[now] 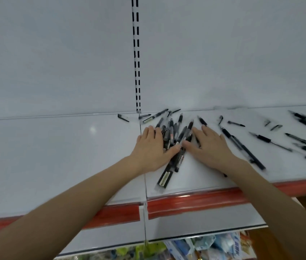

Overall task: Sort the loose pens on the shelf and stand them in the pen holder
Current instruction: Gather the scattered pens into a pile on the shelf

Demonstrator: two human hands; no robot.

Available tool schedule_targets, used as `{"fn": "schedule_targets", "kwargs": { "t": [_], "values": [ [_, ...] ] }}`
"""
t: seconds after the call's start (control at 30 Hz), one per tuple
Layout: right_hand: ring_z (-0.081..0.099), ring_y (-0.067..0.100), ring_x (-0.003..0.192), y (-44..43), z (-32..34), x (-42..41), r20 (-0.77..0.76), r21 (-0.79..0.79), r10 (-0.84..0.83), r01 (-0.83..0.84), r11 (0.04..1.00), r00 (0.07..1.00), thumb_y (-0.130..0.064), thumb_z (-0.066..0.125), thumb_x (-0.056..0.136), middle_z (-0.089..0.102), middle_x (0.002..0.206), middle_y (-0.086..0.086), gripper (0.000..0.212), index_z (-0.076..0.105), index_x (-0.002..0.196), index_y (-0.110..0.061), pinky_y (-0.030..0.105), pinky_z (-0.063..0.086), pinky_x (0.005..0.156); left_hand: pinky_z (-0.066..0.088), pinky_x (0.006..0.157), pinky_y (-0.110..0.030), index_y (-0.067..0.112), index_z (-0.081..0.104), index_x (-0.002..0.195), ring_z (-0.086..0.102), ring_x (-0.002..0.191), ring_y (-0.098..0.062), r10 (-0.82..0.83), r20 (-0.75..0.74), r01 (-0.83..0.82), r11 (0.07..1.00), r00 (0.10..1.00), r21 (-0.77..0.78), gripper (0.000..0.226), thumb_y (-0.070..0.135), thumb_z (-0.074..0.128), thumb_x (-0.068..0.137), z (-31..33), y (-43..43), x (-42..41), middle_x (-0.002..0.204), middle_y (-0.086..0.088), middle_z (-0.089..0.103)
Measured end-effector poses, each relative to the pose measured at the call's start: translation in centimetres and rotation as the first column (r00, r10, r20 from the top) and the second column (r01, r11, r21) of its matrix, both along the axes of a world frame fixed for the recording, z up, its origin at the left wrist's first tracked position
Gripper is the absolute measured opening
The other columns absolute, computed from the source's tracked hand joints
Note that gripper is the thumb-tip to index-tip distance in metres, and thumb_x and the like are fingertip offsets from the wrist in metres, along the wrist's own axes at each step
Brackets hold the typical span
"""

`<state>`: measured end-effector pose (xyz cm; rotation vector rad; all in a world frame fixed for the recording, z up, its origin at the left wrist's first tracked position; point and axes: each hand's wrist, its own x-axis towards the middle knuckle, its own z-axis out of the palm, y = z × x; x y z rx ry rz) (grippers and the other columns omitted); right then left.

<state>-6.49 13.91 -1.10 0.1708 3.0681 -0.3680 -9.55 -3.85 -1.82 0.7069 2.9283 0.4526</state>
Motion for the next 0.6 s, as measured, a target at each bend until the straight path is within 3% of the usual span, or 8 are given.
{"fn": "schedule_targets", "kwargs": {
  "t": [0.07, 0.17, 0.23, 0.47, 0.6],
  "values": [
    [0.008, 0.023, 0.145, 0.6, 0.1, 0.2, -0.036, -0.04, -0.013, 0.012, 0.999, 0.999, -0.059, 0.032, 0.09, 0.011, 0.156, 0.01, 0.07, 0.019, 0.146, -0.022, 0.048, 0.009, 0.117, 0.014, 0.115, -0.051, 0.008, 0.02, 0.142, 0.01, 0.142, -0.032, 0.042, -0.045, -0.041, 0.999, 0.998, 0.016, 0.077, 0.063, 0.024, 0.088, 0.4, -0.6, -0.9, 0.151, -0.019, 0.017],
    [0.007, 0.023, 0.145, 1.1, 0.1, 1.0, -0.03, -0.05, -0.034, 0.032, 0.998, 0.999, -0.06, 0.031, 0.089, 0.01, 0.157, 0.008, 0.07, 0.017, 0.147, -0.022, 0.049, 0.011, 0.117, 0.007, 0.115, -0.05, 0.01, 0.012, 0.146, 0.002, 0.143, -0.035, 0.201, -0.169, -0.213, 0.976, 0.965, -0.052, 0.077, 0.062, 0.018, 0.089, 0.6, -3.3, -3.5, 0.154, -0.022, 0.005],
    [0.004, 0.022, 0.145, 1.1, -0.1, 1.2, -0.015, -0.024, -0.039, 0.039, 0.999, 0.999, -0.061, 0.029, 0.089, 0.007, 0.157, 0.007, 0.071, 0.015, 0.147, -0.023, 0.049, 0.009, 0.117, 0.012, 0.115, -0.049, 0.008, 0.012, 0.146, 0.005, 0.142, -0.037, 0.269, -0.123, -0.278, 0.959, 0.955, -0.061, 0.08, 0.064, 0.019, 0.088, 0.4, -4.5, -5.1, 0.153, -0.026, 0.007],
    [0.0, 0.02, 0.145, 0.5, 0.0, 0.9, -0.023, -0.083, -0.01, 0.008, 0.997, 1.0, -0.061, 0.031, 0.089, 0.006, 0.158, 0.007, 0.071, 0.015, 0.147, -0.023, 0.044, 0.004, 0.118, 0.017, 0.114, -0.034, 0.009, 0.025, 0.144, 0.02, 0.142, -0.021, -0.083, -0.043, 0.083, 0.997, 0.996, 0.001, 0.075, 0.062, 0.021, 0.091, 0.8, -2.8, -5.4, 0.155, -0.01, 0.019],
    [0.001, 0.021, 0.145, 1.7, 0.3, 1.8, -0.045, -0.08, -0.035, 0.031, 0.996, 0.998, -0.061, 0.034, 0.088, 0.006, 0.157, 0.005, 0.072, 0.016, 0.147, -0.023, 0.046, 0.007, 0.118, 0.003, 0.112, -0.023, 0.016, 0.005, 0.149, 0.001, 0.144, -0.011, -0.206, 0.032, 0.203, 0.976, 0.978, 0.078, 0.089, 0.073, 0.023, 0.081, 1.2, -4.3, -3.4, 0.158, 0.0, 0.002]
  ]
}}
